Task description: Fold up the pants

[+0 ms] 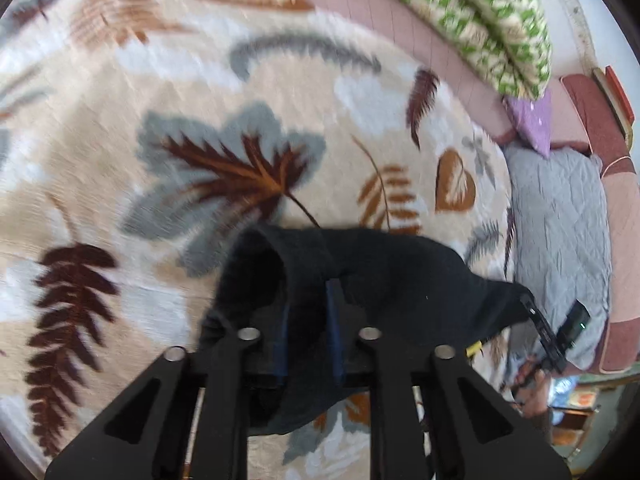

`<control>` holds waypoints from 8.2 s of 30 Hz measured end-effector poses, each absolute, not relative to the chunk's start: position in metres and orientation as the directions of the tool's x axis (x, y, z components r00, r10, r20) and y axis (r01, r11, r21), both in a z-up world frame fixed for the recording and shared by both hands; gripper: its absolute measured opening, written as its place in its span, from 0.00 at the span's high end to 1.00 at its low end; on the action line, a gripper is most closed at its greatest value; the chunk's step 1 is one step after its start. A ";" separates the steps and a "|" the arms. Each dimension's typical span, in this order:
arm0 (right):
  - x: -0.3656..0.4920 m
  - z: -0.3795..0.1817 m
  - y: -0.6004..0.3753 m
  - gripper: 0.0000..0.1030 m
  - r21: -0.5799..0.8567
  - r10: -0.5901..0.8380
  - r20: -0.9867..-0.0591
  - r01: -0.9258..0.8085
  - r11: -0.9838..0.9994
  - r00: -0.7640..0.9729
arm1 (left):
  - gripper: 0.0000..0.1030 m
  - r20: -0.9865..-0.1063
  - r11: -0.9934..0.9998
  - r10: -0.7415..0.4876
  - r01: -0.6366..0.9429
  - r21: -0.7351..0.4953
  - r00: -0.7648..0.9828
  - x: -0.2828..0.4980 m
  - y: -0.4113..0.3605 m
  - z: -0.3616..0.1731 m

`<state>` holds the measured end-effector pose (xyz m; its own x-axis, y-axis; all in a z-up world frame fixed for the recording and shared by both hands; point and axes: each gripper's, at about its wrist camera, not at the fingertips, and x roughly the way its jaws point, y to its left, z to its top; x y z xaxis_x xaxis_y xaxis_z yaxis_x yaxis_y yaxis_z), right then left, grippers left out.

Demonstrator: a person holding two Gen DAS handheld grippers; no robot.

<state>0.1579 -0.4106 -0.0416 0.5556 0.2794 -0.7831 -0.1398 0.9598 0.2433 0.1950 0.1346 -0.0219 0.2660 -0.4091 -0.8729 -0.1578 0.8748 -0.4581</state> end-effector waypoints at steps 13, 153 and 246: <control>0.113 -0.076 -0.430 0.87 0.202 0.219 -0.834 -0.090 0.975 0.506 | 0.88 -0.921 0.919 -0.323 -0.162 -0.361 0.219 0.182 0.146 -0.035; 0.089 -0.074 -0.030 0.96 0.060 0.469 -0.795 -0.720 0.691 0.384 | 0.80 -0.927 0.935 -0.337 -0.061 -0.350 0.167 0.240 0.148 -0.055; 0.255 -0.096 -0.161 0.35 0.465 0.577 -0.813 -0.516 0.719 0.071 | 0.51 -0.907 0.871 -0.421 -0.276 -0.407 0.007 0.261 0.165 -0.062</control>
